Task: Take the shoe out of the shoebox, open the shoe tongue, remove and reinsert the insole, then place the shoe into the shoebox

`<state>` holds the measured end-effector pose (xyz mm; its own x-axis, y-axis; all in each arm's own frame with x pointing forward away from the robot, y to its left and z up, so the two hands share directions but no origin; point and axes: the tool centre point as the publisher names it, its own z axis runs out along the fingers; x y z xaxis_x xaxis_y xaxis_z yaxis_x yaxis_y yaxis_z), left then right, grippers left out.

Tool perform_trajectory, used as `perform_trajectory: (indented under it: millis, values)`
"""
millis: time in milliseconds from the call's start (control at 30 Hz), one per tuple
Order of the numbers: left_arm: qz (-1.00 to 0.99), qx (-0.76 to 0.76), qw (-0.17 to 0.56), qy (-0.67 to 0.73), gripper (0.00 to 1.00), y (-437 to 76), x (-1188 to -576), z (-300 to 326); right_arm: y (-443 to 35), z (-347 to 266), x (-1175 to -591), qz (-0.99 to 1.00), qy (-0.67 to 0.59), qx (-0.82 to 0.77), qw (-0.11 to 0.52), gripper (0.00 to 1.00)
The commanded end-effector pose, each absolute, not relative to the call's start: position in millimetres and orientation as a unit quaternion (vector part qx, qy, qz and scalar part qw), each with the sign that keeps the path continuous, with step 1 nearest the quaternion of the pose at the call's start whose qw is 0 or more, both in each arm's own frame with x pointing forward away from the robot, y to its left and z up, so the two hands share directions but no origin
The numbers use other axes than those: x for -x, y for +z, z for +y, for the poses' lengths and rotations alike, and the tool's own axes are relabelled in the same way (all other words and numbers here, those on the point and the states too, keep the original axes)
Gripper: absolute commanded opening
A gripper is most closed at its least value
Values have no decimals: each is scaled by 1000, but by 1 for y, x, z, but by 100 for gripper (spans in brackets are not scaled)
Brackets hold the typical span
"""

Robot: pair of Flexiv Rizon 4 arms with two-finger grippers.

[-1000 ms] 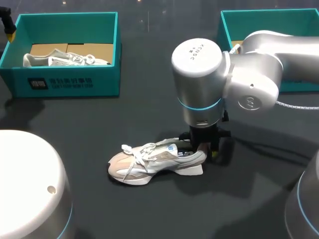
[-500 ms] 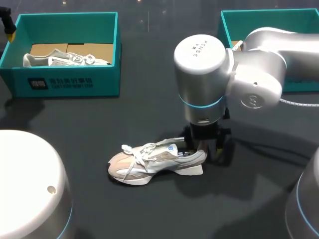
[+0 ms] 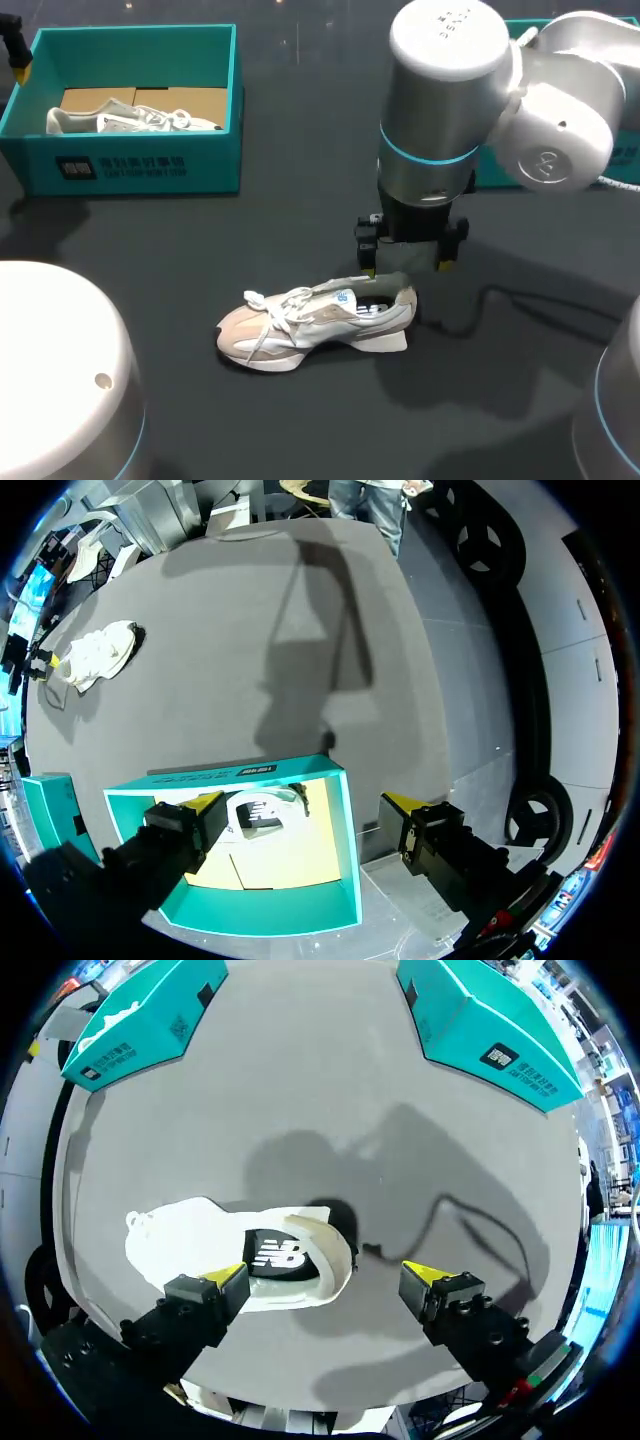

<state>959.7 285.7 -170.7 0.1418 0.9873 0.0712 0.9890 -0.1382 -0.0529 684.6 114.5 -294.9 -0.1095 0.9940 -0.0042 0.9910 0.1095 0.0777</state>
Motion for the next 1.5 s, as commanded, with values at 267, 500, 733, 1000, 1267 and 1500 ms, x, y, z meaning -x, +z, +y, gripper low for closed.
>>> perform_trajectory:
  millis: [267, 500, 733, 1000, 1267, 1500]
  values:
    - [-654, 755, 43, -10, 100, -171, -959, 286, -285, 88, -675, 783, 111, -611, -2, 100]
    - [-654, 755, 43, -10, 100, -171, -959, 286, -283, 62, -671, 847, 313, -428, 34, 100]
    - [-654, 755, 43, -10, 100, -171, -959, 286, -287, 49, -670, 846, 370, -383, 32, 100]
    - [-654, 755, 43, -10, 100, -171, -959, 286, -290, 47, -671, 866, 394, -306, 33, 100]
    - [-654, 755, 43, -10, 100, -171, -959, 286, -301, 14, -672, 859, 495, -115, 52, 100]
    - [-654, 755, 43, -10, 100, -171, -959, 286, -301, 14, -672, 859, 495, -115, 52, 100]
